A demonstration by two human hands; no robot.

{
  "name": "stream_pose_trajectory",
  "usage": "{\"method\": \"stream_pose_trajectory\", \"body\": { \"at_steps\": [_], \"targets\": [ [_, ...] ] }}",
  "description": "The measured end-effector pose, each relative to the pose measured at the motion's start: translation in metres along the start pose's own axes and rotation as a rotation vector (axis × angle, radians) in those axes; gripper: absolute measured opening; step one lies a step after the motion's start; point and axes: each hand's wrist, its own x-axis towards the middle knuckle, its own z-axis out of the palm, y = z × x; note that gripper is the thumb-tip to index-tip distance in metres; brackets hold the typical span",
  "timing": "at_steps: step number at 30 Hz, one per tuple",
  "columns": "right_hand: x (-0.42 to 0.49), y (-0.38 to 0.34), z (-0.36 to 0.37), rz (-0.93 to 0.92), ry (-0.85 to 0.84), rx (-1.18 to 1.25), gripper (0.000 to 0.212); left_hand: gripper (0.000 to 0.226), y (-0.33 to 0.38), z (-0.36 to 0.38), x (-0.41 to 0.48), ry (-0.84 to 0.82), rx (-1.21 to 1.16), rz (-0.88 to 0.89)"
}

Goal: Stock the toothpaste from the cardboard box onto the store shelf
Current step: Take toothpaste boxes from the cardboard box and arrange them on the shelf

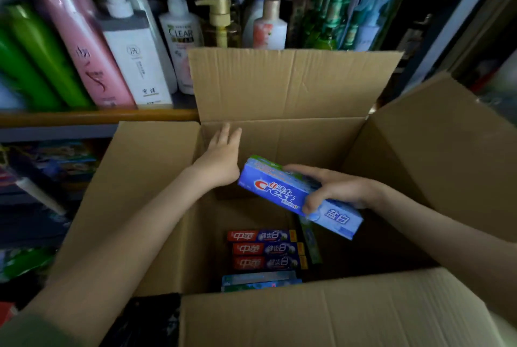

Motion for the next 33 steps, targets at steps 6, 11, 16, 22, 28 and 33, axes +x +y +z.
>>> {"method": "stream_pose_trajectory", "body": {
  "at_steps": [6, 11, 16, 22, 28, 33],
  "targets": [
    [-0.064, -0.030, 0.031, -0.211, -0.100, 0.567, 0.073, 0.062, 0.032, -0.006, -0.082, -0.055, -1.377, -0.352],
    [-0.084, -0.060, 0.081, -0.317, -0.172, 0.862, 0.063, 0.075, 0.074, 0.003, -0.168, -0.077, -1.755, -0.091],
    [-0.081, -0.087, 0.145, -0.355, -0.143, 0.871, 0.046, 0.043, 0.065, 0.010, -0.215, 0.140, -1.972, -0.079],
    [-0.059, -0.115, 0.206, -0.302, -0.152, 0.724, 0.045, 0.038, 0.000, 0.009, -0.250, 0.278, -1.938, -0.221],
    [-0.020, -0.161, 0.287, -0.279, -0.172, 0.733, 0.042, 0.042, -0.095, -0.003, -0.286, 0.369, -1.868, -0.362],
    [0.028, -0.211, 0.374, -0.274, -0.217, 0.884, 0.055, 0.036, -0.201, -0.028, -0.339, 0.370, -1.841, -0.440]
  ]
}}
